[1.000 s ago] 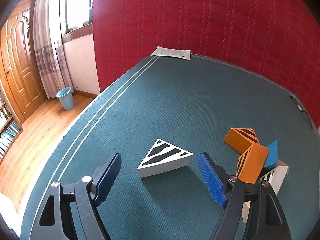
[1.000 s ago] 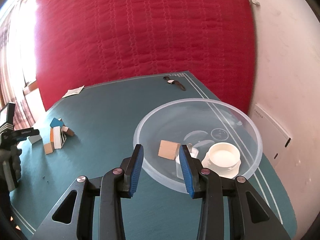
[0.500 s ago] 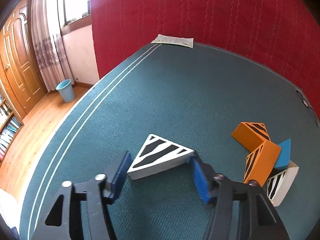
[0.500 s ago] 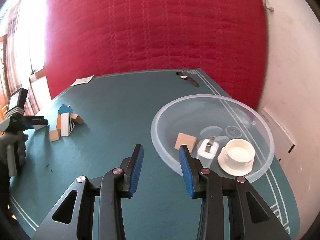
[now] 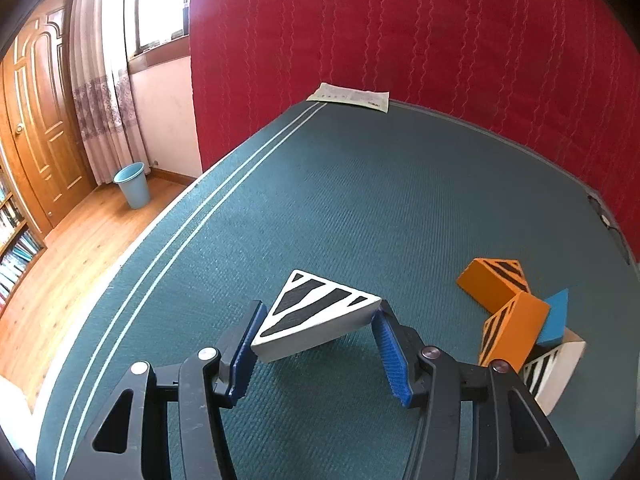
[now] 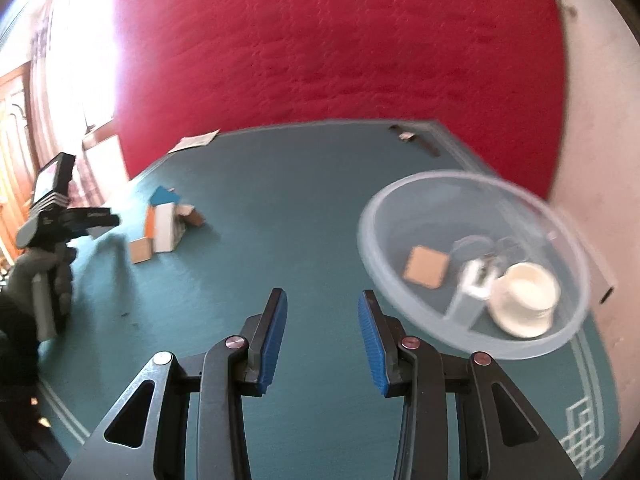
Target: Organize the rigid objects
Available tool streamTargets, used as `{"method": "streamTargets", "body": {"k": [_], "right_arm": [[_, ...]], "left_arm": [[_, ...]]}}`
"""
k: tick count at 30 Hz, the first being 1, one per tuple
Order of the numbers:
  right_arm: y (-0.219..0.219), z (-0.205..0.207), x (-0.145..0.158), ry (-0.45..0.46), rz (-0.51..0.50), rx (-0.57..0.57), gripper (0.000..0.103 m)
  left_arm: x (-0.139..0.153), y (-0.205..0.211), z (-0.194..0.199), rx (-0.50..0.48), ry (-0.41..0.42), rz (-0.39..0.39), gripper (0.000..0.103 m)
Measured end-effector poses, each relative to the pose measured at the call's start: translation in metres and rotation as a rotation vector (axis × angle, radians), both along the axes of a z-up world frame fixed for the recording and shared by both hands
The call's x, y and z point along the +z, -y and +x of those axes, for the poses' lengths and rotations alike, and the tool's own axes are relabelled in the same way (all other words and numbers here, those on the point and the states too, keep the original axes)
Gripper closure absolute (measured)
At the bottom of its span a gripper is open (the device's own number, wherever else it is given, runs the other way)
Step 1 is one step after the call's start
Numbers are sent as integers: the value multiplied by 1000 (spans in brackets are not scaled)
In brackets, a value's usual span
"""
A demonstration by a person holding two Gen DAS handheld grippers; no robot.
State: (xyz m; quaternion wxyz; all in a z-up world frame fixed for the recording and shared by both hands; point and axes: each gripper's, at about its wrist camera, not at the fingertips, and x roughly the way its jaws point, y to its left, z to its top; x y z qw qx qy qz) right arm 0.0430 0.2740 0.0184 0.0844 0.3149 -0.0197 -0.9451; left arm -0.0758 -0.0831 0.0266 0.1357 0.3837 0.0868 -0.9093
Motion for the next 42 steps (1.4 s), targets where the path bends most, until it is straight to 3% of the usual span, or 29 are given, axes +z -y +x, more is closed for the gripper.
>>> {"method": "streamTargets", "body": {"k": [7, 13, 27, 34, 42], "right_arm": [[39, -17, -4, 98, -51, 153, 64], [82, -35, 1, 108, -49, 239, 64], [142, -75, -11, 163, -73, 285, 64], [144, -76, -20, 164, -50, 267, 64], [110, -61, -24, 156, -41, 213, 64]], "left_arm": [[11, -4, 4, -28, -16, -3, 46], [21, -10, 6, -72, -33, -28, 46], [32, -10, 9, -143, -64, -29, 46], [48, -23, 20, -196, -119, -24, 46], [63, -73, 28, -323, -160, -40, 46]]}}
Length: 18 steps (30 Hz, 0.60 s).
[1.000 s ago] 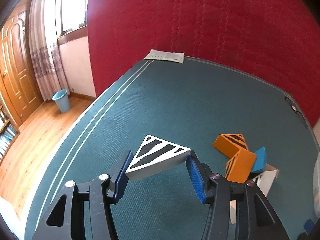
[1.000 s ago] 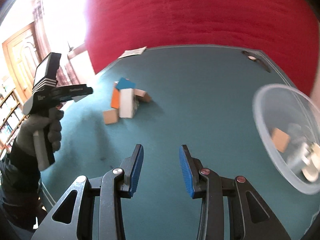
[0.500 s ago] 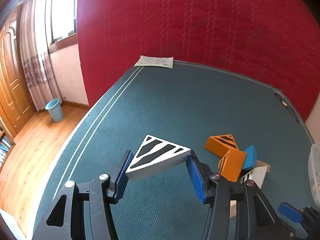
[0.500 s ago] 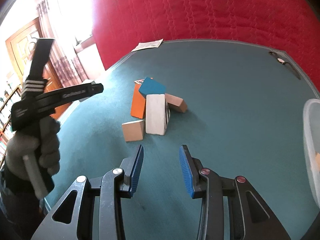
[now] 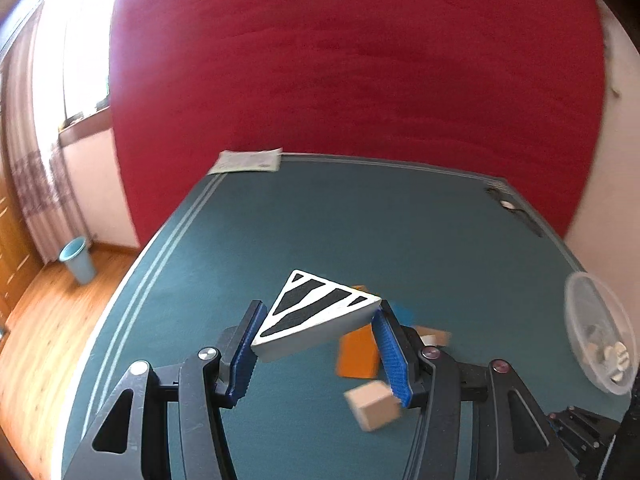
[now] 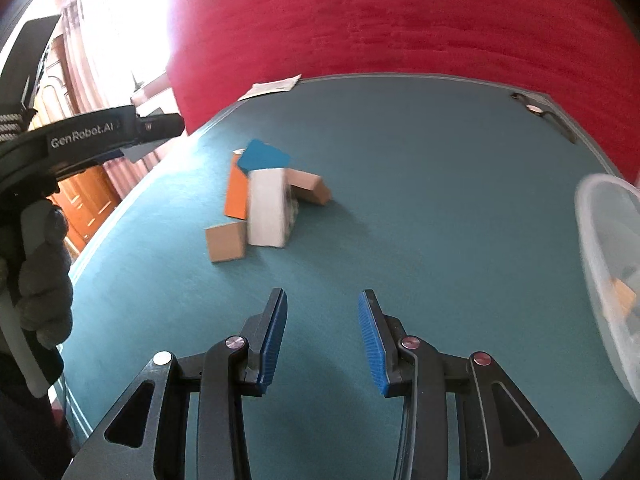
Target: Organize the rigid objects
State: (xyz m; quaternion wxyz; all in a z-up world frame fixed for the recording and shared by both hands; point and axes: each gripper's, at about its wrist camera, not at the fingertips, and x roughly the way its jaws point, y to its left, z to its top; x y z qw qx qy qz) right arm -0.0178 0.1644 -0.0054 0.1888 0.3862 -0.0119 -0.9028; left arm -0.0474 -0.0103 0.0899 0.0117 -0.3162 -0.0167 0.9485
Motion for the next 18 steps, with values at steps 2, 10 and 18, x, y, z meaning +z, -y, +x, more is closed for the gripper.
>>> {"method": "streamTargets", "body": {"k": [2, 10, 18], "right_arm": [[-13, 4, 1, -3, 0, -20, 64], [-57, 27, 5, -26, 7, -72, 64], [-93, 46, 7, -36, 7, -99, 64]], "left_arm": [[3, -15, 0, -37, -4, -5, 46], [6, -92, -1, -211, 4, -42, 46], [2, -155, -3, -365, 31, -68, 46]]}}
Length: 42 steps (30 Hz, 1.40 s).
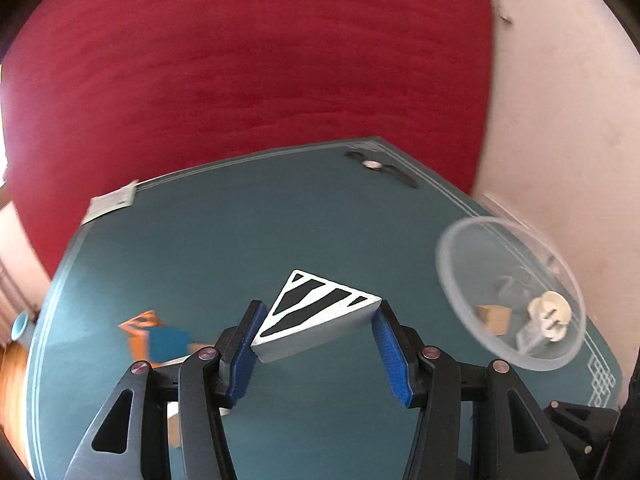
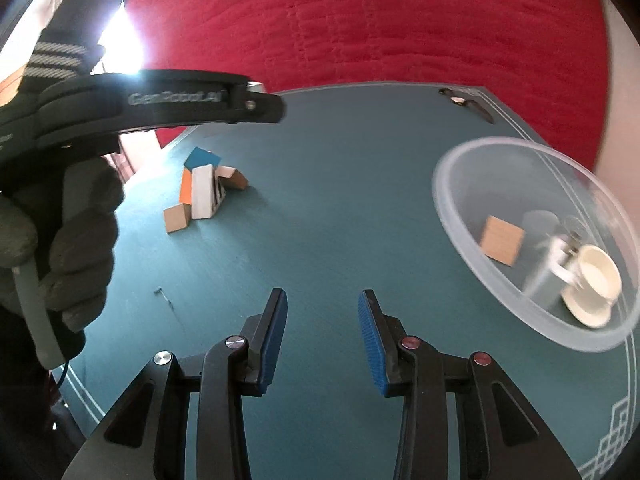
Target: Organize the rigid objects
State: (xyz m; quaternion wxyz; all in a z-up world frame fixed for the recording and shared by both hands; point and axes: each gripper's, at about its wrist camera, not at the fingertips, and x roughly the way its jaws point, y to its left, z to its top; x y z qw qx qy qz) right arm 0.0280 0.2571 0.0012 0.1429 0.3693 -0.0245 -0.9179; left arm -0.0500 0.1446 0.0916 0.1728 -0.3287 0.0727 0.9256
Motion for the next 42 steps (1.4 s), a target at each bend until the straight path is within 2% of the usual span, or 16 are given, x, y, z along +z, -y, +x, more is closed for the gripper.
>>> {"method": "streamTargets", "body": {"k": [8, 19, 20, 23, 24, 35, 42], "right_arm": [[-32, 4, 0, 5, -36, -64, 64], [-48, -3, -1, 11, -50, -123, 64], [-49, -3, -1, 11, -50, -125, 64], [-50, -4, -2, 13, -53, -126, 64], [-49, -5, -2, 13, -53, -126, 64], [-47, -7, -5, 8, -41, -116, 64], [-49, -9, -6, 11, -46, -127, 64]], "left_arm": [[-2, -54, -5, -129, 5, -18, 46], [-4, -97, -18, -250, 33, -10, 46], [-4, -97, -18, -255, 33, -10, 44], [-3, -100, -18, -273, 28, 7, 19], [-2, -99, -17, -275, 23, 11, 15], [-3, -84, -17, -228, 26, 10, 13], [-9, -41, -7, -171, 55, -15, 13]]}}
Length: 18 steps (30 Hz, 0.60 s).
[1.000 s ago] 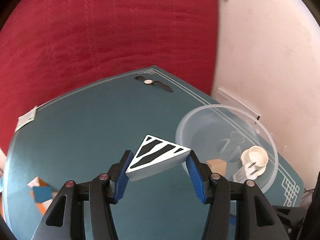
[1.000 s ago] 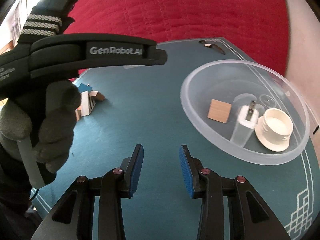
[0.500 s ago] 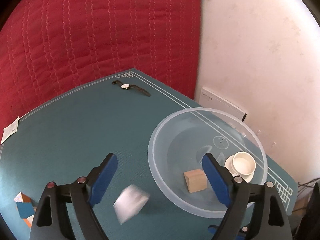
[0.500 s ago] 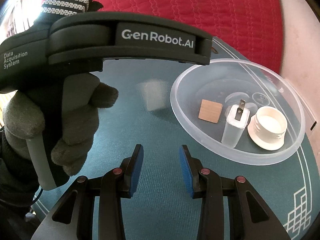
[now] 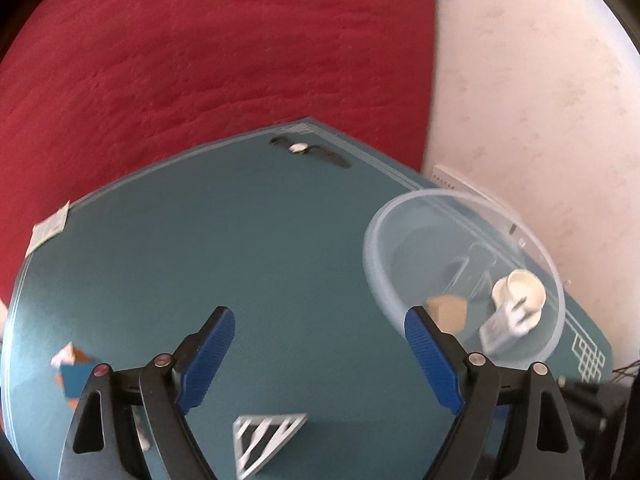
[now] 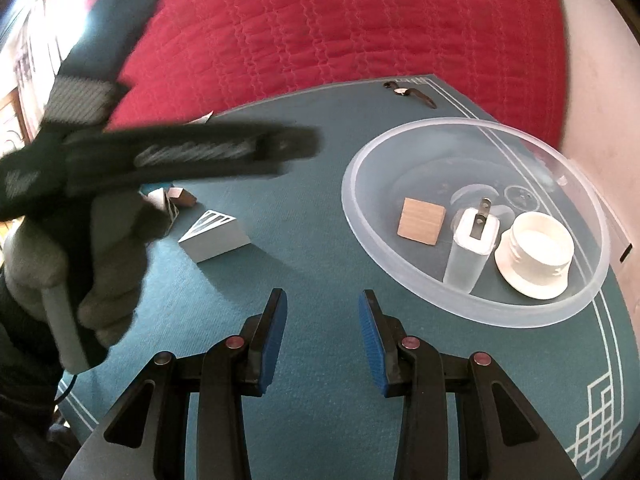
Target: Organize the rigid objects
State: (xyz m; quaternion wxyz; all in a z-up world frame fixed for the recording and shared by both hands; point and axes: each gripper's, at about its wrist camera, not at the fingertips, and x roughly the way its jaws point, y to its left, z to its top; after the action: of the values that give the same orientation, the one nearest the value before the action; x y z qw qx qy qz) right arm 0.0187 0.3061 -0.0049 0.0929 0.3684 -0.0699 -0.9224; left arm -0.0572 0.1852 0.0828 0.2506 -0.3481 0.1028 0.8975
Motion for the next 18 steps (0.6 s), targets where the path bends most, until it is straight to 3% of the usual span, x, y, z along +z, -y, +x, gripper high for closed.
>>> {"method": "streamTargets", "body": {"k": [12, 18], "right_arm": [[3, 3, 1, 8, -16, 28, 64], [13, -12, 0, 46, -49, 78, 55]], "left_arm": [[-13, 87, 24, 174, 46, 40, 13], [-13, 112, 30, 231, 34, 36, 13]]}}
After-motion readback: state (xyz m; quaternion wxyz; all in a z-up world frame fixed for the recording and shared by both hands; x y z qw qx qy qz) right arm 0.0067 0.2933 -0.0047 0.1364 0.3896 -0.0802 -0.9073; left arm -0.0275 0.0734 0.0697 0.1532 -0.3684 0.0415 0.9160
